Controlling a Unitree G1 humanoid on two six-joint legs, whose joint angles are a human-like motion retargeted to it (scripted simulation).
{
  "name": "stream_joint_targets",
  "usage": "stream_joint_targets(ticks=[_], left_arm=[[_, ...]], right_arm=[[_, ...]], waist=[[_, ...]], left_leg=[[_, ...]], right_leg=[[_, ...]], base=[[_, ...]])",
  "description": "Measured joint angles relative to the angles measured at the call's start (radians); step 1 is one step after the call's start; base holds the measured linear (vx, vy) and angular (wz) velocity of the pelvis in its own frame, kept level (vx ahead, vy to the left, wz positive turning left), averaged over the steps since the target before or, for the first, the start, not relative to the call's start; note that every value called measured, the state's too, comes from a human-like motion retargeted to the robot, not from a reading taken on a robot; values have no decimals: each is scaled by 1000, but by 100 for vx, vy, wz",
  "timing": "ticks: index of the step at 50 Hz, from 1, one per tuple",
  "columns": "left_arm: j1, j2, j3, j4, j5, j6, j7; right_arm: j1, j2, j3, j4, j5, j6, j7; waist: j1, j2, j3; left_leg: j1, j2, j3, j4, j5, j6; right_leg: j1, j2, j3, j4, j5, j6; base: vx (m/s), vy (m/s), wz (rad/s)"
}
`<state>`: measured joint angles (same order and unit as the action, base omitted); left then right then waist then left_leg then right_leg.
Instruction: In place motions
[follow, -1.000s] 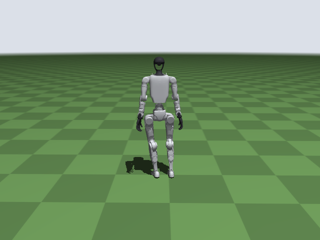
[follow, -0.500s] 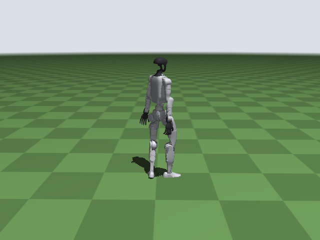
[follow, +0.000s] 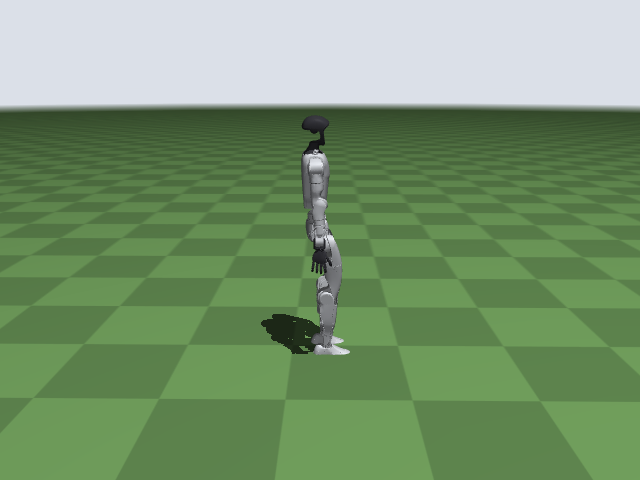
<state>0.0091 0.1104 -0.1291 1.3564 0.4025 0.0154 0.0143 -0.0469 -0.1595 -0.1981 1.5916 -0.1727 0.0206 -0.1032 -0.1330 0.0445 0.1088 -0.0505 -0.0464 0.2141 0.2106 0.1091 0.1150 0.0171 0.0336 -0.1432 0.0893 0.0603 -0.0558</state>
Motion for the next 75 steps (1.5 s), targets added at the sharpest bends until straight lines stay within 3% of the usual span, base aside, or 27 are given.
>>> stream_joint_targets(ticks=[2, 6, 12, 22, 25, 28, 30, 37, 38, 42, 45, 50, 53, 56, 59, 65, 68, 69, 70, 72, 75], left_arm=[[13, 1, 15, 14, 8, -1, -4], [27, 11, 47, 42, -8, -3, 6], [65, 26, 84, 52, -48, -16, 57], [65, -5, 118, 39, -146, -31, 137], [64, -19, 102, 47, -163, -44, 163], [63, -24, 88, 53, -174, -68, 189], [63, -26, 85, 58, -175, -76, 210], [84, -34, 119, 101, -194, -72, 225], [86, -35, 127, 112, -202, -71, 224], [92, -37, 140, 165, -229, -61, 218], [90, -38, 140, 198, -221, -46, 205], [70, -26, 137, 169, -186, -25, 157], [77, -21, 132, 156, -149, -16, 124], [74, -6, 137, 165, -132, 2, 103], [64, 13, 141, 174, -141, 11, 100], [57, 54, 149, 157, -159, -21, 139], [59, 75, 151, 159, -149, -21, 140], [57, 80, 156, 164, -145, -17, 139], [52, 85, 162, 171, -141, -13, 138], [41, 72, 165, 184, -155, -14, 159], [29, 34, 191, 203, -216, -48, 189]], right_arm=[[7, 10, 16, -3, 5, 0, 7], [13, 29, 27, 0, 22, -18, 10], [37, 21, 37, 14, 15, -10, 46], [21, -14, 39, -25, 3, 17, 115], [39, -19, 34, -35, -18, 15, 114], [48, -19, 29, -21, -36, 23, 113], [53, -18, 29, -4, -41, 28, 117], [66, -2, 26, 40, -73, 67, 152], [63, 0, 23, 41, -80, 71, 152], [61, -4, -8, 19, -108, 53, 160], [69, -19, -35, -3, -102, 44, 173], [44, -28, -65, -15, -4, 32, 158], [64, -45, -63, -33, -23, 36, 184], [62, -43, -57, -27, -41, 65, 165], [55, -31, -46, -22, -32, 67, 169], [69, 10, -1, -53, -52, 40, 220], [86, 26, 31, -56, -96, 18, 206], [89, 30, 40, -55, -121, 16, 201], [90, 34, 48, -55, -151, 18, 198], [87, 33, 41, -62, -204, 28, 194], [69, 22, 39, -79, -270, 45, 171]], waist=[[28, -4, 0], [-34, -1, -6], [44, -19, -12], [70, -50, 42], [104, -59, 39], [70, -52, 27], [48, -56, 14], [94, -107, -39], [97, -103, -45], [96, -29, -77], [82, 5, -95], [125, 30, -34], [146, 66, -54], [105, 76, -54], [64, 81, -37], [37, 3, -1], [23, -61, 1], [51, -72, -7], [92, -79, -16], [75, -73, -8], [109, -58, 7]], left_leg=[[0, 29, 100, -8, 33, -12], [38, 34, 88, -63, 21, -19], [43, 46, 141, -65, -7, -30], [-42, -5, 107, -104, 33, -25], [-8, 46, 370, -153, -31, -50], [36, 83, 574, -172, -72, -88], [65, 109, 686, -149, -79, -85], [129, 138, 746, -13, -85, -38], [135, 132, 737, -21, -80, -39], [131, 114, 670, -142, -103, -142], [113, 77, 588, -215, -99, -102], [94, 98, 462, -204, -93, -82], [67, 126, 400, -201, -90, -73], [36, 129, 320, -192, -82, -58], [16, 135, 249, -182, -75, -53], [48, 49, 166, -212, -56, -40], [87, -19, 114, -227, -55, -40], [84, -24, 115, -224, -58, -43], [76, -22, 125, -220, -62, -47], [71, -26, 58, -211, -61, -48], [84, -14, 67, -216, -70, -56]], right_leg=[[5, 12, 70, 3, 8, 2], [5, 27, 61, 1, 8, 5], [3, 31, 121, -9, 20, 2], [-20, -48, -115, -58, 39, -13], [-26, -82, -187, -67, 29, -9], [-20, -102, -312, -75, 7, -3], [-15, -121, -386, -78, -7, 3], [0, -194, -530, -52, -60, 31], [6, -196, -564, -45, -68, 39], [34, -135, -705, -30, -92, 68], [61, -123, -803, -11, -97, 98], [71, -201, -736, 167, -32, 107], [-68, -256, -470, 431, -42, -11], [-162, -148, -130, 509, -54, 12], [-173, -28, 51, 470, -88, 63], [-105, 14, 100, 170, -133, 108], [-70, 28, 167, 46, -28, 59], [-62, 9, 124, 55, -41, 54], [-54, -28, 29, 80, -77, 59], [-52, -7, 104, 73, -60, 86], [-33, -22, 34, 74, -67, 96]], base=[[18, 1, -114], [3, -2, -12], [7, -5, -54], [-16, 2, 101], [-21, 11, 180], [-22, 13, 273], [-20, 15, 279], [-10, 18, 191], [-12, 26, 168], [-7, 24, 169], [-4, 37, 157], [-14, 34, 99], [4, 33, 99], [-3, 18, 163], [-6, 11, 173], [6, -2, 136], [17, -8, 129], [18, -6, 6], [10, -5, 43], [3, -6, 91], [2, -1, 20]])
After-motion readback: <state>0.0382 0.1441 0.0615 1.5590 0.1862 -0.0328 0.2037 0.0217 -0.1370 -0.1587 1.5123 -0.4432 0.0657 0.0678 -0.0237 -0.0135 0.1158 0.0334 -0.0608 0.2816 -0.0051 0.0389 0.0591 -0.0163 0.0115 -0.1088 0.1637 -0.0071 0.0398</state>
